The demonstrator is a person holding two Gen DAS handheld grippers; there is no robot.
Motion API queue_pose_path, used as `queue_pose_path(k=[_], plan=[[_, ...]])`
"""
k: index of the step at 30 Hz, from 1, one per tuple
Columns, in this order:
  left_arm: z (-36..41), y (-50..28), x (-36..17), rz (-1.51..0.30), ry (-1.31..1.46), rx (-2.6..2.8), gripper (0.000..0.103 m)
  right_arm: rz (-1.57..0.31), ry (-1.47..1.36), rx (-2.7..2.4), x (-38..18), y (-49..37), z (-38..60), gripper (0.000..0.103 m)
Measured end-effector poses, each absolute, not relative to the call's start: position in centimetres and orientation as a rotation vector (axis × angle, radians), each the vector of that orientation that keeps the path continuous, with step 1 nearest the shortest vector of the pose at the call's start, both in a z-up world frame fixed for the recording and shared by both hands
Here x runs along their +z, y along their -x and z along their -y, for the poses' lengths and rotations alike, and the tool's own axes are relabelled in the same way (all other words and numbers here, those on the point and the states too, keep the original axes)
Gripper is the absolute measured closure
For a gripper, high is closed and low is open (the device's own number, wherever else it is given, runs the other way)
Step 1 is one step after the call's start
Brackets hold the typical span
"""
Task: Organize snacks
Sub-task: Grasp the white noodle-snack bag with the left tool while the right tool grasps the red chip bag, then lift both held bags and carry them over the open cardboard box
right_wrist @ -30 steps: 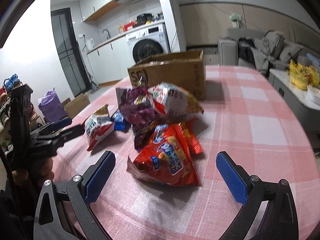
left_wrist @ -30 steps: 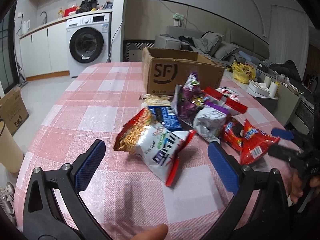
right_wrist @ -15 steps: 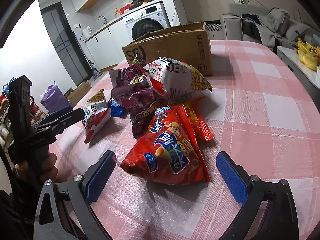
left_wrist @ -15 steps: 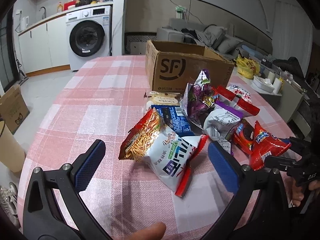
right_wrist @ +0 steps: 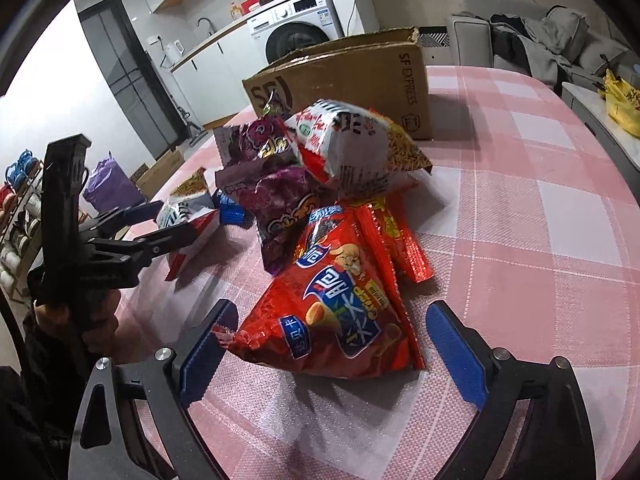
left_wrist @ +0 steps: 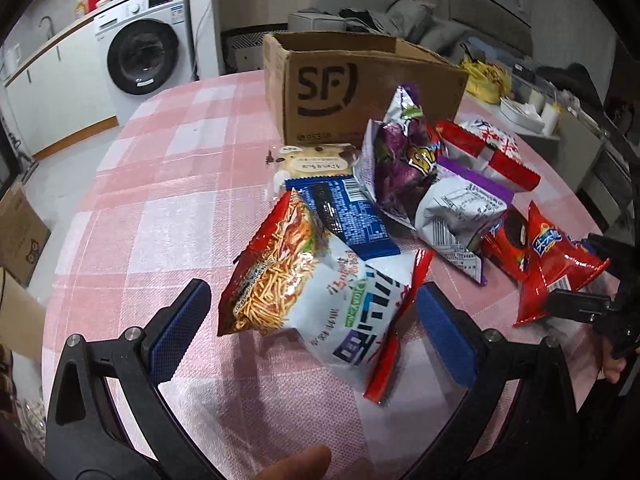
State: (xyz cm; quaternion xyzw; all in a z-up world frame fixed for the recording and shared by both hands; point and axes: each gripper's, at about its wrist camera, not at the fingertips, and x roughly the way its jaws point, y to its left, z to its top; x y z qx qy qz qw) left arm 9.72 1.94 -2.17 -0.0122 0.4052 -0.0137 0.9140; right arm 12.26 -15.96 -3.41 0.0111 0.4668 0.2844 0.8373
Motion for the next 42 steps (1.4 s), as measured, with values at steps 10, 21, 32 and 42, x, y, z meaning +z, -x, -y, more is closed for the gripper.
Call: queue_pose_path(k=[10,21,32,42], plan=[[-2.3,-11.7,-3.4,-0.887,0.085,-0.079,0.027,-0.994,0.004,0.627,-3.6,-12.8,15.1,0.023],[-3.4,-10.8,-3.6,-0.866,0.174,-0.135,0.042,-0.963,-0.046,0.652,-3.4,-12.2,16.1,0.044],[-2.4,-8.9,-1.0,-0.779,0.192,-0.162,0.042,-0.878,-0.094,0.654,-0.8,-11.6,17.5,0.045],[-2.5,-8.7,2.9,-0.693,0.183,-0.148,0.042,-0.764,-0.132,0.643,2.8,-12.2,18.2,0.045]])
